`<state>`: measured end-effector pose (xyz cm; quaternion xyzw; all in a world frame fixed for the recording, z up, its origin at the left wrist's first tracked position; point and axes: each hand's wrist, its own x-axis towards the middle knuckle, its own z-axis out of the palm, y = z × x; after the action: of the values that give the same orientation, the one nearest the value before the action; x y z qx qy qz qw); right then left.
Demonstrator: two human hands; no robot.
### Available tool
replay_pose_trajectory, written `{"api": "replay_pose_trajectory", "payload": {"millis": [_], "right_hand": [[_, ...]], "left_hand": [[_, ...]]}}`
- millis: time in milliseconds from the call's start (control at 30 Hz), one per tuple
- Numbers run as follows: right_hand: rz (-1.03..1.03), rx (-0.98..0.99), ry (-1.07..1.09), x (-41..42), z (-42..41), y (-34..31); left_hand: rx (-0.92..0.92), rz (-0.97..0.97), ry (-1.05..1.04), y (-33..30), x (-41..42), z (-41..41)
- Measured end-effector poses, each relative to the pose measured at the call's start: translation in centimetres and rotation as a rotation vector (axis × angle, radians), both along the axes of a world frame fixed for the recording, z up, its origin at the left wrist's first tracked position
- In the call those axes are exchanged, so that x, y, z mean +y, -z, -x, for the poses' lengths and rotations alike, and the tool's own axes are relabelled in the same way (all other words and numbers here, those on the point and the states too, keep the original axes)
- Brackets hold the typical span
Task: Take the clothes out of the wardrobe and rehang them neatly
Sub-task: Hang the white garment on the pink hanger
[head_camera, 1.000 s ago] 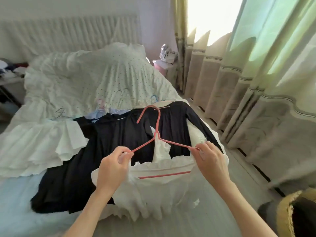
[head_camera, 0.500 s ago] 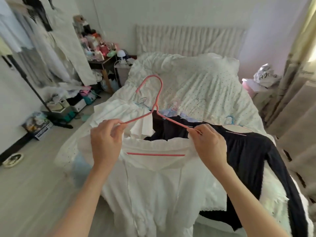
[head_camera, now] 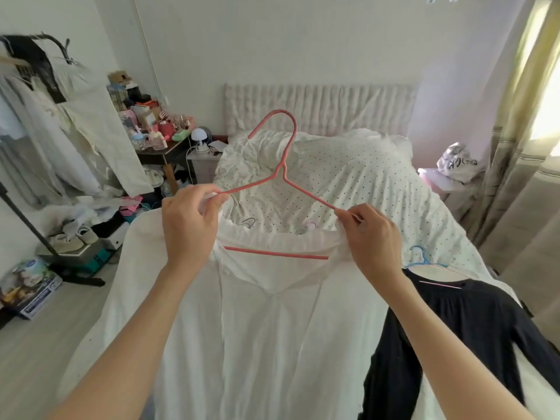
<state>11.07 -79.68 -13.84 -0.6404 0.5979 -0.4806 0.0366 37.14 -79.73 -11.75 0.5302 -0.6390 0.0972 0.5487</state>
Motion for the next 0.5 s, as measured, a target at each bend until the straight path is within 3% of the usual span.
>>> {"api": "replay_pose_trajectory", "payload": {"millis": [267,500], "right_hand": [[-0.055,0.016,0.076,-11.7,3.4,-0.3],[-0.349,0.067,0.015,-24.7,6.6,11.1]], "left_hand": [[0.015,-0.065,0.059,0.7,-13.8,3.7],[-0.139,-0.398,0.003,12.0,-27.1,6.7]]}}
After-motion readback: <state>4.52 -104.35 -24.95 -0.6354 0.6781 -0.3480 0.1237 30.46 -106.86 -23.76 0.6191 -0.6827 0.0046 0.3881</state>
